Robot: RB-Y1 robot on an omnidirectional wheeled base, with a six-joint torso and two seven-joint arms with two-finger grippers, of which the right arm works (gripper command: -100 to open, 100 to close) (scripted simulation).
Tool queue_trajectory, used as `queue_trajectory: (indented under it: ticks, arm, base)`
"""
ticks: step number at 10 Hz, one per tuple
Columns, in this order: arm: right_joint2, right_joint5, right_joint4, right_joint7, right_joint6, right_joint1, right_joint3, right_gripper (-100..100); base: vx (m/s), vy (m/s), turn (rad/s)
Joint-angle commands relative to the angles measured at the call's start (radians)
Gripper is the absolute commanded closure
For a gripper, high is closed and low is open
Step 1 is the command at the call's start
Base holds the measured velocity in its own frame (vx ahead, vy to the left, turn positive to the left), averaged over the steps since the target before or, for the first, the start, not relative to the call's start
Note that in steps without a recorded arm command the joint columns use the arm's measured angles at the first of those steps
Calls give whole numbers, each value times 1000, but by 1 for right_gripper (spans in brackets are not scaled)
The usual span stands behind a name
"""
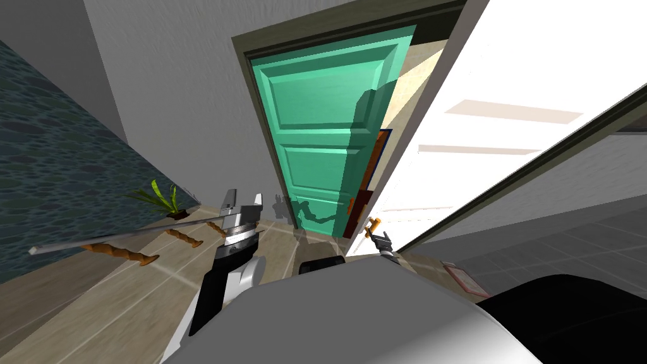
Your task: Pull the door open
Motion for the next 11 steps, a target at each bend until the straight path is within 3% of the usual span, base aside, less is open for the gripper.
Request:
queue_trajectory:
  ticks: [1, 11]
  arm:
    - [-14, -17, -20, 23, 34, 35, -32, 100]
    - [-15, -19, -16, 23, 34, 39, -35, 100]
  base:
    - [-10, -11, 10]
    - [-11, 1, -4]
